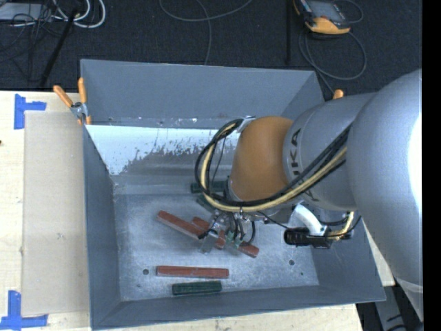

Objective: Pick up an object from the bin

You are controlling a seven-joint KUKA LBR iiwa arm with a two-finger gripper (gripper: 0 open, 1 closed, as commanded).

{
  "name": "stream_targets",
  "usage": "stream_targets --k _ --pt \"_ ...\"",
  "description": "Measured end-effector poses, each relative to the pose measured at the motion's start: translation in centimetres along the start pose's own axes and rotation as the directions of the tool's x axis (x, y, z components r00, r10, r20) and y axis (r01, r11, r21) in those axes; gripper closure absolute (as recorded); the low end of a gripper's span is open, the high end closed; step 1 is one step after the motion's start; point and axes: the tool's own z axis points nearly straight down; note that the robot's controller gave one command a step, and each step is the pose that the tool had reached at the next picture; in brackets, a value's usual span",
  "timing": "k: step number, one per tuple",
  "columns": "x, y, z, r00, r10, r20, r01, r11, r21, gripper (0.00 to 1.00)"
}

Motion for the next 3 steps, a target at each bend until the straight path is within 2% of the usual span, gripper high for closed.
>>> stream_targets --k 1,2,3 --pt "0.0 0.0 -0.3 1.0 -0.005 -0.004 0.005 1.0 0.003 1.0" --pt "-0.1 0.0 -2.8 1.0 -0.009 -0.003 0.009 1.0 0.002 1.0" --pt "-0.1 0.0 -3.8 1.0 -0.015 -0.003 0.015 1.0 0.002 1.0"
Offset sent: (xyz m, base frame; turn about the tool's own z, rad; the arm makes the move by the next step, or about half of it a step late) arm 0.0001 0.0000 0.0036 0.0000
